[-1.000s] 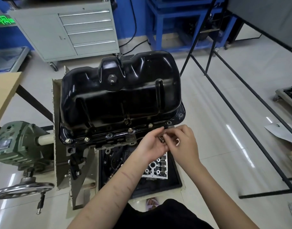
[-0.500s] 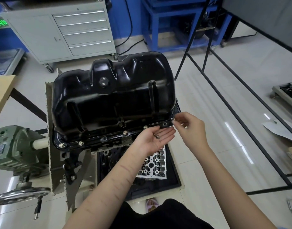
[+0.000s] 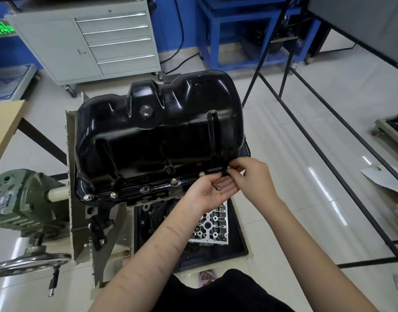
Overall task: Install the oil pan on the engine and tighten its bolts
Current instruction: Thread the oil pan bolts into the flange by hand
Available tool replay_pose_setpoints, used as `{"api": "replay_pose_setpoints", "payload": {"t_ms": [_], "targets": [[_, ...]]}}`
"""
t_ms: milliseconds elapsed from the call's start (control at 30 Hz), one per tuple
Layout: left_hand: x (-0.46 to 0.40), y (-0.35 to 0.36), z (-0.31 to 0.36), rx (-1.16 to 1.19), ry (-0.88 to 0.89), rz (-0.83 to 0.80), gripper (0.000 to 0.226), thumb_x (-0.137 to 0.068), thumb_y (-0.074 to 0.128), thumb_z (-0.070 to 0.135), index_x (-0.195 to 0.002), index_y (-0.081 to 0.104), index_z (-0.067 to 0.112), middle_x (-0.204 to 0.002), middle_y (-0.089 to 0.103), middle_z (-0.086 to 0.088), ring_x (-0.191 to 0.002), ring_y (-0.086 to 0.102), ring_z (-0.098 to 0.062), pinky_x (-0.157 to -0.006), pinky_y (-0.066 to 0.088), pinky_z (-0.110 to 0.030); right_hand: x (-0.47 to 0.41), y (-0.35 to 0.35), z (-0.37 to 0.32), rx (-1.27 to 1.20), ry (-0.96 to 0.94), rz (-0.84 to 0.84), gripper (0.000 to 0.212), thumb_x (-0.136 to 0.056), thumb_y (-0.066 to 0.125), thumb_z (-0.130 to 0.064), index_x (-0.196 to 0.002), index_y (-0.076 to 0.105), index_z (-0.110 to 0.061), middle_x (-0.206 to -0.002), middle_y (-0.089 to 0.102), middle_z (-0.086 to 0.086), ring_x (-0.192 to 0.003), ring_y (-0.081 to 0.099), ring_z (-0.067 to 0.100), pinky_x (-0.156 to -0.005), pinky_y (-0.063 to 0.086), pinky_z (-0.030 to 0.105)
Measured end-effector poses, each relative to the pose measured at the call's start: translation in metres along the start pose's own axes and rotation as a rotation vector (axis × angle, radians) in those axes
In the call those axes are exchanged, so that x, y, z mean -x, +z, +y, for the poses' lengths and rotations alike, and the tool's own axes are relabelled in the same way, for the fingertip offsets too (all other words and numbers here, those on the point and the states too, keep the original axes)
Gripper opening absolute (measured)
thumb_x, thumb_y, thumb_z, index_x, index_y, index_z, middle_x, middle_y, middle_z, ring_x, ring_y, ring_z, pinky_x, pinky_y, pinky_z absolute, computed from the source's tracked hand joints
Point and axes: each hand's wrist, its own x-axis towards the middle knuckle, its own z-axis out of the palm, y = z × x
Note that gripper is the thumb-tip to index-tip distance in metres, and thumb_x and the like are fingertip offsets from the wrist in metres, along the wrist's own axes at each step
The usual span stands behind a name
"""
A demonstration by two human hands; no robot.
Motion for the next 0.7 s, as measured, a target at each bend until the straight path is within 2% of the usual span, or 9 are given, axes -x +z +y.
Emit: {"api": "replay_pose_setpoints", "payload": {"t_ms": [100, 300, 433, 533, 600, 700], "targets": [[0.0007, 0.0008, -0.0001, -0.007, 0.004, 0.005, 0.031, -0.098, 0.035, 0.009, -0.083, 0.053, -0.01, -0.135, 0.047, -0.023, -0.126, 0.045, -0.032, -0.092, 0.038, -0.045, 0.0005, 0.0016, -0.0012, 0.047, -0.028, -0.006, 0.014, -0.082, 0.064, -0.008, -0.094, 0.07, -0.004, -0.091, 0.067, 0.012, -0.089, 0.059, 0.027, -0.079, 0.042, 0.031], [0.0026, 0.0012, 0.0001, -0.002, -0.002, -0.003, 0.033, -0.098, 0.035, 0.009, -0.081, 0.054, -0.01, -0.133, 0.048, -0.023, -0.126, 0.045, -0.031, -0.092, 0.038, -0.044, -0.0013, -0.0007, -0.0023, 0.113, -0.055, -0.048, 0.016, -0.086, 0.058, -0.008, -0.098, 0.068, -0.003, -0.093, 0.066, 0.013, -0.094, 0.057, 0.027, -0.08, 0.038, 0.028], [0.0044, 0.0021, -0.0006, 0.013, -0.011, -0.007, 0.032, -0.098, 0.036, 0.009, -0.08, 0.054, -0.009, -0.117, 0.06, -0.02, -0.127, 0.045, -0.03, -0.09, 0.039, -0.044, -0.0003, 0.0025, -0.0044, 0.146, -0.032, -0.033, 0.017, -0.087, 0.058, -0.011, -0.098, 0.065, -0.001, -0.095, 0.063, 0.014, -0.095, 0.054, 0.028, -0.079, 0.035, 0.028], [0.005, 0.0026, 0.0001, 0.031, -0.016, -0.008, 0.032, -0.098, 0.036, 0.009, -0.079, 0.054, -0.009, -0.128, 0.054, -0.02, -0.127, 0.045, -0.03, -0.092, 0.038, -0.044, 0.0002, 0.0055, -0.0059, 0.178, -0.015, -0.008, 0.019, -0.088, 0.058, -0.016, -0.095, 0.062, 0.001, -0.095, 0.061, 0.016, -0.096, 0.051, 0.029, -0.081, 0.036, 0.032], [0.0042, 0.0017, 0.0001, 0.043, -0.02, -0.014, 0.032, -0.098, 0.036, 0.009, -0.078, 0.054, -0.009, -0.109, 0.062, -0.018, -0.127, 0.045, -0.029, -0.092, 0.038, -0.044, 0.0014, 0.0071, -0.0057, 0.193, -0.01, 0.012, 0.02, -0.088, 0.057, -0.017, -0.095, 0.063, 0.002, -0.095, 0.06, 0.017, -0.096, 0.05, 0.03, -0.082, 0.036, 0.033], [0.0037, 0.0008, -0.0006, 0.049, -0.024, -0.017, 0.031, -0.098, 0.037, 0.01, -0.08, 0.055, -0.009, -0.077, 0.065, -0.018, -0.127, 0.045, -0.029, -0.092, 0.038, -0.044, 0.0051, 0.0079, -0.0061, 0.169, 0.0, 0.071, 0.021, -0.087, 0.06, -0.016, -0.093, 0.067, 0.003, -0.094, 0.057, 0.017, -0.095, 0.048, 0.03, -0.081, 0.035, 0.033]]}}
